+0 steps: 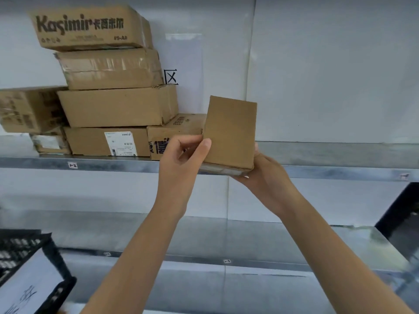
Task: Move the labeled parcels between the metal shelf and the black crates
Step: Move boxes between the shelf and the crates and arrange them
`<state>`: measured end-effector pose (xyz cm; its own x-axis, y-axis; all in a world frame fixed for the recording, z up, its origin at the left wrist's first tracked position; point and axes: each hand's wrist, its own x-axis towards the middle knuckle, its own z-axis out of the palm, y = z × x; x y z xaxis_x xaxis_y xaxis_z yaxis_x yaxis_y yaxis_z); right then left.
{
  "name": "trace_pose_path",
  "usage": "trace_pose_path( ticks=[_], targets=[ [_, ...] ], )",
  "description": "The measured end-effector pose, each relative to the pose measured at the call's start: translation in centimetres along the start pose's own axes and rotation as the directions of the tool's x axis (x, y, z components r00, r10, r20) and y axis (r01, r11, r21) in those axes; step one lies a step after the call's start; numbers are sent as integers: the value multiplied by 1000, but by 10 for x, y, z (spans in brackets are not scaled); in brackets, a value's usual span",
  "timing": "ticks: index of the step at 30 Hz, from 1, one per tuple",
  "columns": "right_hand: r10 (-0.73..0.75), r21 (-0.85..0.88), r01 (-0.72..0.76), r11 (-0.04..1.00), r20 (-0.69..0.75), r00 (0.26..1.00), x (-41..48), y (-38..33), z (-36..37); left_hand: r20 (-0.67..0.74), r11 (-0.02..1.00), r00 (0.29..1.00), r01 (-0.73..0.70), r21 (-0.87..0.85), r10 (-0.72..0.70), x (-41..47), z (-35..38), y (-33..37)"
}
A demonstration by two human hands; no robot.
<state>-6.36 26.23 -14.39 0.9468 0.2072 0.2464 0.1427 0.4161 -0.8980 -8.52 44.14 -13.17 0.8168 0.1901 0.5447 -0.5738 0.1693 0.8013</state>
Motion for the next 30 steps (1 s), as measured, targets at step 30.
trace_pose_path(
  ticks=[30],
  targets=[
    [63, -189, -43, 981, 106, 992, -8, 3, -7, 64, 990, 993, 87, 111, -94, -24, 8, -12]
  ],
)
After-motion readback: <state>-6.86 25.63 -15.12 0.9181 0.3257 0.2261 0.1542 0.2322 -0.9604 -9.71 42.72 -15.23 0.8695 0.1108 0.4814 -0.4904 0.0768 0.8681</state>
